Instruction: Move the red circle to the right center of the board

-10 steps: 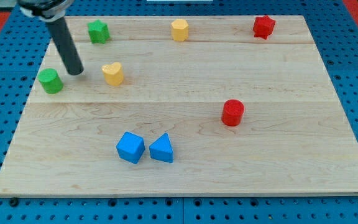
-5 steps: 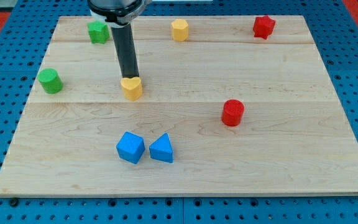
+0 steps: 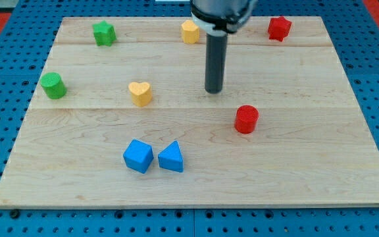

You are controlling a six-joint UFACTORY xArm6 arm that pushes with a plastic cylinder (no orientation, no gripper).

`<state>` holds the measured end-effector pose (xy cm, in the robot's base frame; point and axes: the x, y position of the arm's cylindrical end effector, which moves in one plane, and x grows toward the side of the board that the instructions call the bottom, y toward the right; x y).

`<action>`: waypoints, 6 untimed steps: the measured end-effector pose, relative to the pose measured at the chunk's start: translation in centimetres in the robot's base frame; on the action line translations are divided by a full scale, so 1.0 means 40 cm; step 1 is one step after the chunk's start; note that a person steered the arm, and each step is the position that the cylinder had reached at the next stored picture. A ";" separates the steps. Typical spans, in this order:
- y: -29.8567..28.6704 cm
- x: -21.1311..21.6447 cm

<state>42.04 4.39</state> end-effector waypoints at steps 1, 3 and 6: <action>-0.038 0.109; 0.260 0.083; 0.331 0.155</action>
